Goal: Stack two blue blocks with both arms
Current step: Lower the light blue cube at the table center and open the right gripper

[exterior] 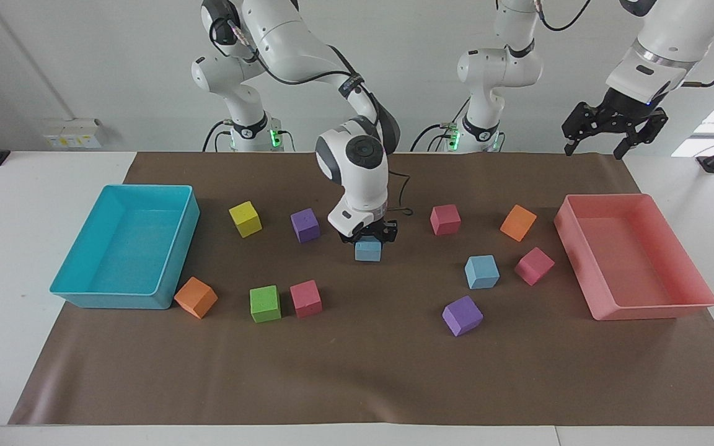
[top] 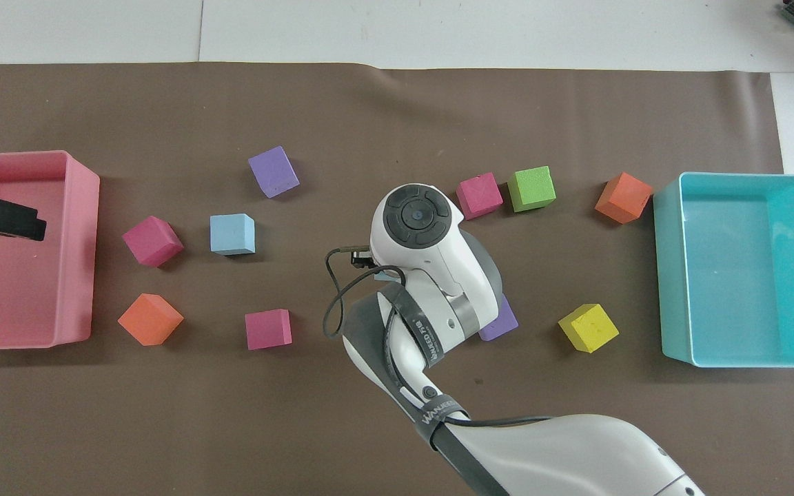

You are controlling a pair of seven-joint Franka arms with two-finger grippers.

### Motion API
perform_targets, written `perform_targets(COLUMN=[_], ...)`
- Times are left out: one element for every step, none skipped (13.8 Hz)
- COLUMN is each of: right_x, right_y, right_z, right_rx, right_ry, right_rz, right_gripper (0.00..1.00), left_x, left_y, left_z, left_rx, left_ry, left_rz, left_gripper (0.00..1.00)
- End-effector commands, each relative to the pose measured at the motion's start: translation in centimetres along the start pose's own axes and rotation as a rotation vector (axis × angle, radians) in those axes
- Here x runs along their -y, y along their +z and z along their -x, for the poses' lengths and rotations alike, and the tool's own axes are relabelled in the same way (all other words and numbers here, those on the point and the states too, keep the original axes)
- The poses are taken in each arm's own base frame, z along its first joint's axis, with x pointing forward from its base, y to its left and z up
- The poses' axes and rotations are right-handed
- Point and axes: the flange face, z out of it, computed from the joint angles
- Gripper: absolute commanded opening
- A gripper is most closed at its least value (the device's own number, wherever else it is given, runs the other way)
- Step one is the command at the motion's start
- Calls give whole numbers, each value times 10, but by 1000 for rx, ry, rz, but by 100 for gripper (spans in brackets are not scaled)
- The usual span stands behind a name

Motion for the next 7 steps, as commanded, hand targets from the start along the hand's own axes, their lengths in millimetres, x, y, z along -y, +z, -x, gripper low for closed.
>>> perform_targets(right_x=[9,10,7,4,1,-1,2], right_y=[8,11,17,23,29,29,30], right_z=[-1,0,2,5,9,10,12], right_rx=[-21,-19,-12,-5,5,6,4], right_ry=[14,12,-2,-24,-53,-65,-78], right_rz=[-3,-1,6,13,20,21,26], right_gripper=[0,0,0,0,0,0,0], left_x=[3,3,3,3,3,3,3], left_y=[-3,-3,-3,-3,-3,-3,-3], left_z=[5,5,5,5,5,5,5], left_rx=[5,3,3,5,5,3,5], left_ry=[8,9,8,8,9,8,9], left_rz=[-8,-8,-8,-8,-8,-8,-8], left_gripper=[100,100,100,100,100,100,100])
